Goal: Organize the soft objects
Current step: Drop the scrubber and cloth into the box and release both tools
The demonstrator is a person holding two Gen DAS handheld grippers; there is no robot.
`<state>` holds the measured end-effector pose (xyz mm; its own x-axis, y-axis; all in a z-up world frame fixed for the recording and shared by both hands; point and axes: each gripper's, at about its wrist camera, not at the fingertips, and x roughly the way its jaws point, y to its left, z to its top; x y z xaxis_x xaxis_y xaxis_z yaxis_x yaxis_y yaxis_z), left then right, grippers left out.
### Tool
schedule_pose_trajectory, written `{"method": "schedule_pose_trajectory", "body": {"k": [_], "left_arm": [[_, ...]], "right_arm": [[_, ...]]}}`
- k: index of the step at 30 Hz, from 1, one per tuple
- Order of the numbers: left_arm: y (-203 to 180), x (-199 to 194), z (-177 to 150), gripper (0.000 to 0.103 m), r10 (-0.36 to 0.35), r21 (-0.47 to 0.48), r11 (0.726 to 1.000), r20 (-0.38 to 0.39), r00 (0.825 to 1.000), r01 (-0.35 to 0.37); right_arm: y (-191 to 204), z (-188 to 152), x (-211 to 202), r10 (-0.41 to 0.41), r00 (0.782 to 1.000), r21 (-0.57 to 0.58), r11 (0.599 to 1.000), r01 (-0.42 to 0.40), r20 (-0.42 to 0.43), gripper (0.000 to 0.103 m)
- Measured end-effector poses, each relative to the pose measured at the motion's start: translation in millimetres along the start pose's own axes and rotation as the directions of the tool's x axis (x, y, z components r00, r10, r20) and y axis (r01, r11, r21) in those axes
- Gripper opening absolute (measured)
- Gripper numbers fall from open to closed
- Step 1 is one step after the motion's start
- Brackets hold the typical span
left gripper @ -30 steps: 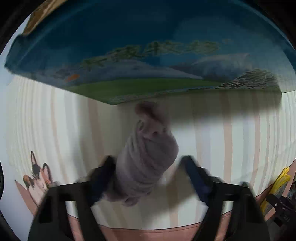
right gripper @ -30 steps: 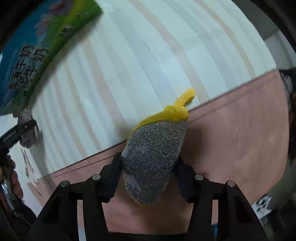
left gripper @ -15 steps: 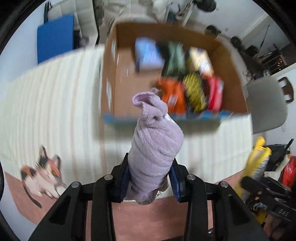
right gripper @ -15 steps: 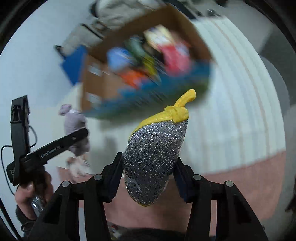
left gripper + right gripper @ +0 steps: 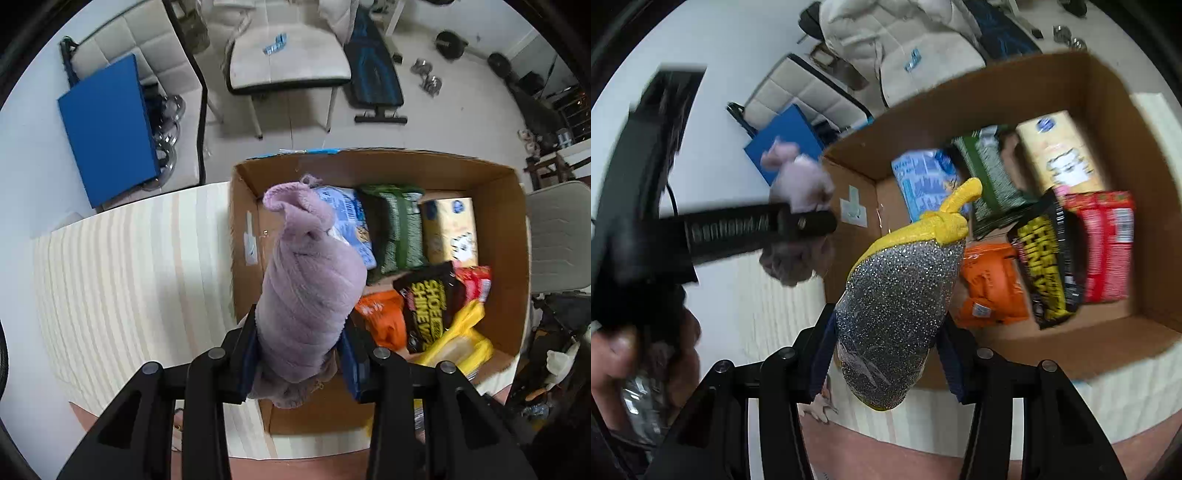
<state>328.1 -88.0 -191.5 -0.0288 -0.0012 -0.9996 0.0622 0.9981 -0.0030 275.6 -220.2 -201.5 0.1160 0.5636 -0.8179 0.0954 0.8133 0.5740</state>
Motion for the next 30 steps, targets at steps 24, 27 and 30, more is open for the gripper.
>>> {"method": "schedule_pose_trajectory", "body": {"k": [24, 27, 30], "left_arm": [[-10, 66, 27, 0.070, 0.052, 0.044, 0.998, -0.115, 0.992, -0.048], [-14, 56, 21, 0.071, 0.053, 0.045, 0.998, -0.086, 0.995, -0.049], [-14, 44, 10, 0.071, 0.031, 0.031, 0.999, -0.045, 0.999, -0.029]], "right_arm": [[-33, 20, 70, -0.132, 0.976, -0.016, 0.991, 0.131, -0.174, 0.075], [-38, 20, 60, -0.152, 0.974, -0.022, 0.988, 0.151, -0.166, 0.075], [-40, 20, 44, -0.197, 0.970, -0.050, 0.980, 0.191, -0.141, 0.075]]}}
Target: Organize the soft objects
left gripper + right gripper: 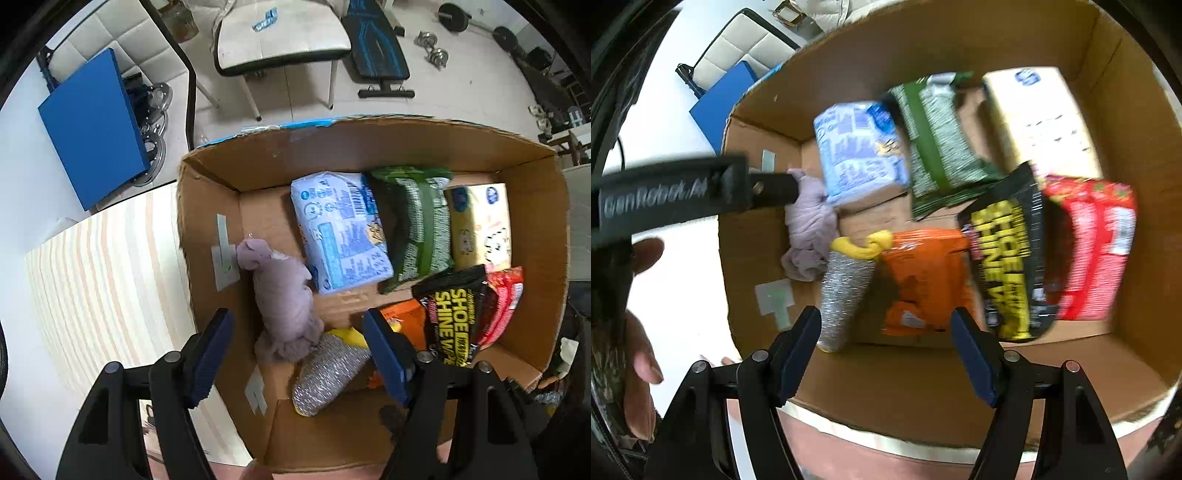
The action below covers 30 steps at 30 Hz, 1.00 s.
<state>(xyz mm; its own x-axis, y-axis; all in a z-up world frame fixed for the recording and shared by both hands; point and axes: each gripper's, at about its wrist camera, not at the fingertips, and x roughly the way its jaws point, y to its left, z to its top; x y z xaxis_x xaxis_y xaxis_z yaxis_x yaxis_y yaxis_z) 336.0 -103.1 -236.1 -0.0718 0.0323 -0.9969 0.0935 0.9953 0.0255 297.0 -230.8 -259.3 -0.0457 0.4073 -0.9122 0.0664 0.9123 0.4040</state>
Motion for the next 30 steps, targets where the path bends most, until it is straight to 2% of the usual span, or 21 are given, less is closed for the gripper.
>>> {"method": "schedule_pose_trajectory", "body": {"k": [4, 6, 9, 11, 13, 14, 15, 16, 23, 28, 30], "left_arm": [[2, -14, -21, 0.071, -0.026, -0.029, 0.999, 0.073, 0.997, 0.028], [4, -22, -37, 0.071, -0.028, -0.053, 0.998, 0.123, 0.992, 0.035], [4, -31, -58, 0.071, -0.041, -0.091, 0.994, 0.171, 0.984, 0.057], [2, -35, -71, 0.071, -0.024, -0.095, 0.995, 0.207, 0.978, 0.045], [-3, -41, -83, 0.074, 0.006, -0.092, 0.996, 0.245, 0.970, 0.017], [-6, -43, -88, 0.079, 0.018, -0.092, 0.996, 0.255, 0.967, 0.006], [-9, -47, -95, 0.092, 0.033, -0.096, 0.995, 0.273, 0.962, -0.006], [-10, -48, -99, 0.097, 0.036, -0.100, 0.995, 0.284, 0.958, -0.008], [-20, -67, -125, 0.099, 0.052, -0.129, 0.992, 0.354, 0.934, -0.007], [-26, -98, -147, 0.101, 0.055, -0.136, 0.991, 0.423, 0.904, 0.004], [-28, -111, -156, 0.101, 0.041, -0.136, 0.991, 0.445, 0.894, 0.022]], "right_arm": [[-8, -2, -26, -0.071, 0.997, -0.033, 0.997, 0.072, 0.041, 0.077], [-11, 1, -39, -0.130, 0.989, -0.051, 0.990, 0.134, 0.070, 0.084], [-25, 0, -57, -0.200, 0.974, -0.073, 0.975, 0.209, 0.105, 0.084], [-30, -4, -68, -0.234, 0.964, -0.083, 0.966, 0.246, 0.128, 0.085], [-39, -13, -78, -0.258, 0.955, -0.091, 0.958, 0.272, 0.145, 0.095], [-42, -16, -82, -0.263, 0.952, -0.096, 0.955, 0.280, 0.155, 0.103], [-44, -18, -84, -0.274, 0.947, -0.099, 0.951, 0.292, 0.166, 0.103], [-42, -23, -89, -0.286, 0.942, -0.101, 0.947, 0.306, 0.176, 0.103], [-42, -39, -117, -0.310, 0.913, -0.096, 0.934, 0.345, 0.264, 0.103], [-40, -61, -153, -0.301, 0.892, -0.092, 0.933, 0.349, 0.336, 0.103], [-38, -75, -173, -0.307, 0.875, -0.086, 0.928, 0.362, 0.375, 0.103]]}}
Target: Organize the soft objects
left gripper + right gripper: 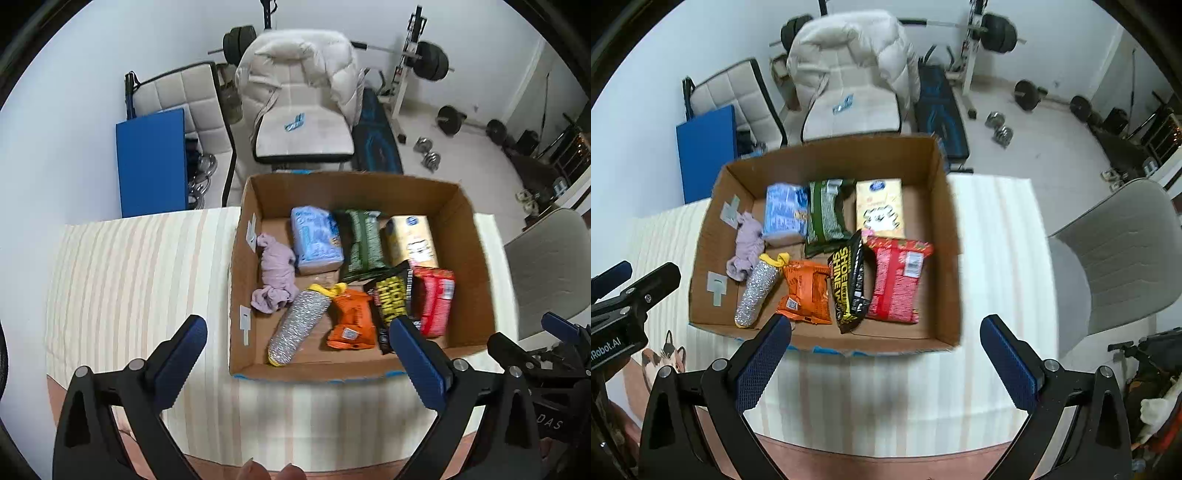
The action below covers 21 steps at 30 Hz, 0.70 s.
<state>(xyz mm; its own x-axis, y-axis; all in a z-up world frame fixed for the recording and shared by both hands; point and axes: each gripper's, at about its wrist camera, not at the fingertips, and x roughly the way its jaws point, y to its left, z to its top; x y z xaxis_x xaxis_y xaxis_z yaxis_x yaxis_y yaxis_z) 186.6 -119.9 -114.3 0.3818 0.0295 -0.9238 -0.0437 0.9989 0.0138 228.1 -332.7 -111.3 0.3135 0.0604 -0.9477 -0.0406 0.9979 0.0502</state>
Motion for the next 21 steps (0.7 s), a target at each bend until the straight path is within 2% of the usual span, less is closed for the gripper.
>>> {"method": "schedule_pose_trajectory", "body": {"k": [6, 13, 15, 21], "left_arm": [[-4, -60, -21, 0.101, -0.010, 0.006, 1.000, 0.089, 0.996, 0.010], [-6, -120, -54, 0.101, 0.011, 0.013, 1.000, 0.157, 0.988, -0.013], [-5, -135, -64, 0.101, 0.021, 0.012, 1.000, 0.172, 0.985, -0.023], [-6, -173, -88, 0.101, -0.009, 0.026, 1.000, 0.186, 0.982, 0.004]], "right_arm": [[-10, -22, -71, -0.005, 0.994, 0.021, 1.000, 0.003, 0.107, 0.103], [-9, -57, -133, -0.013, 0.985, 0.012, 1.000, 0.011, 0.173, 0.103], [-8, -68, -150, 0.000, 0.982, 0.015, 1.000, -0.003, 0.191, 0.103], [-3, -100, -203, 0.030, 0.970, 0.013, 0.999, -0.035, 0.240, 0.103]]}}
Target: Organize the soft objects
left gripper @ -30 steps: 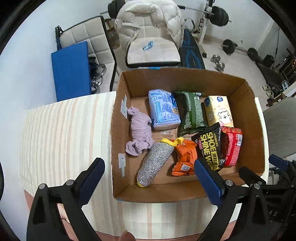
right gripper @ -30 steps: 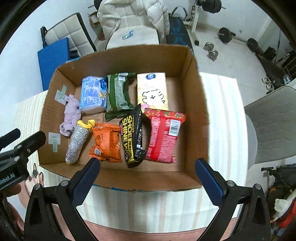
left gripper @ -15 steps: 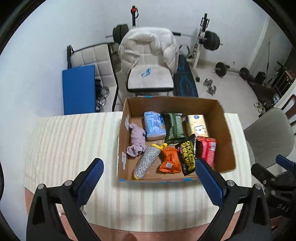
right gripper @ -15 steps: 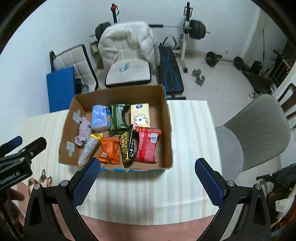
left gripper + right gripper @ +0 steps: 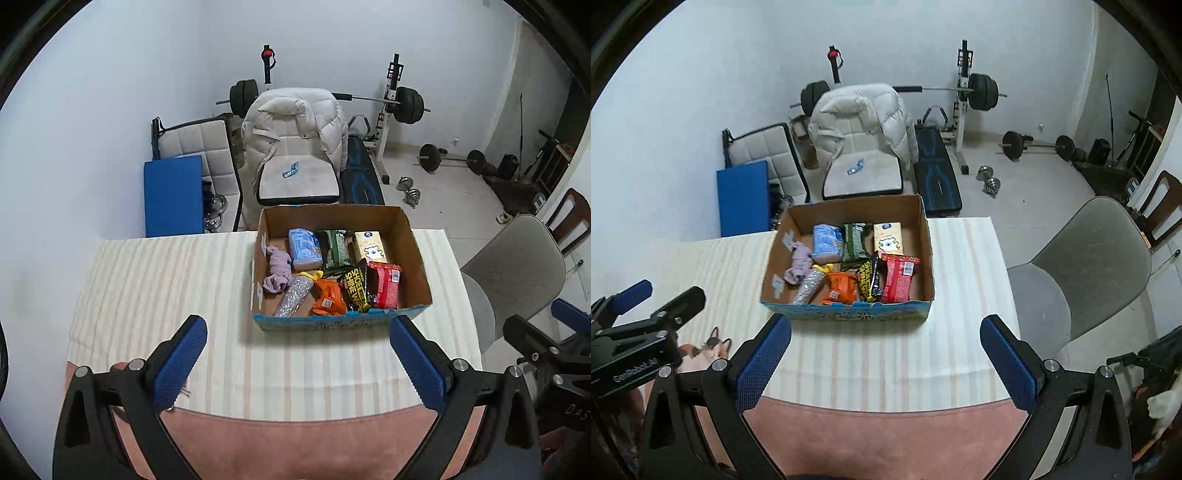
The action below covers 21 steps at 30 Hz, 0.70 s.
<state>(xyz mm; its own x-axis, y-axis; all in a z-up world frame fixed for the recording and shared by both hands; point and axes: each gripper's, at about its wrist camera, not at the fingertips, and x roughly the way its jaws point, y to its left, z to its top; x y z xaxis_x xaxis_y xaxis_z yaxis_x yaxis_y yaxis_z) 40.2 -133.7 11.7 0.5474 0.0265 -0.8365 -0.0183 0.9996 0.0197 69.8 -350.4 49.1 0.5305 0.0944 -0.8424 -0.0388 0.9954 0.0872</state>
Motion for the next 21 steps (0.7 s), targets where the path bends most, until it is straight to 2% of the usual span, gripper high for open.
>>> {"method": "schedule_pose_trajectory", "body": {"k": [10, 16, 21], "left_arm": [[-3, -57, -14, 0.101, -0.038, 0.009, 0.999, 0.043, 0.998, 0.037], [-1, -68, -18, 0.101, -0.038, 0.000, 0.999, 0.069, 0.997, 0.038], [0, -65, -15, 0.101, -0.058, -0.013, 0.998, 0.081, 0.995, 0.059]], "right_arm": [[5, -25, -61, 0.010, 1.000, -0.009, 1.000, -0.010, 0.025, 0.103], [5, -30, -87, -0.006, 0.998, -0.013, 1.000, 0.007, 0.062, 0.103], [4, -26, -90, -0.052, 0.993, -0.015, 0.998, 0.054, 0.102, 0.103]]}}
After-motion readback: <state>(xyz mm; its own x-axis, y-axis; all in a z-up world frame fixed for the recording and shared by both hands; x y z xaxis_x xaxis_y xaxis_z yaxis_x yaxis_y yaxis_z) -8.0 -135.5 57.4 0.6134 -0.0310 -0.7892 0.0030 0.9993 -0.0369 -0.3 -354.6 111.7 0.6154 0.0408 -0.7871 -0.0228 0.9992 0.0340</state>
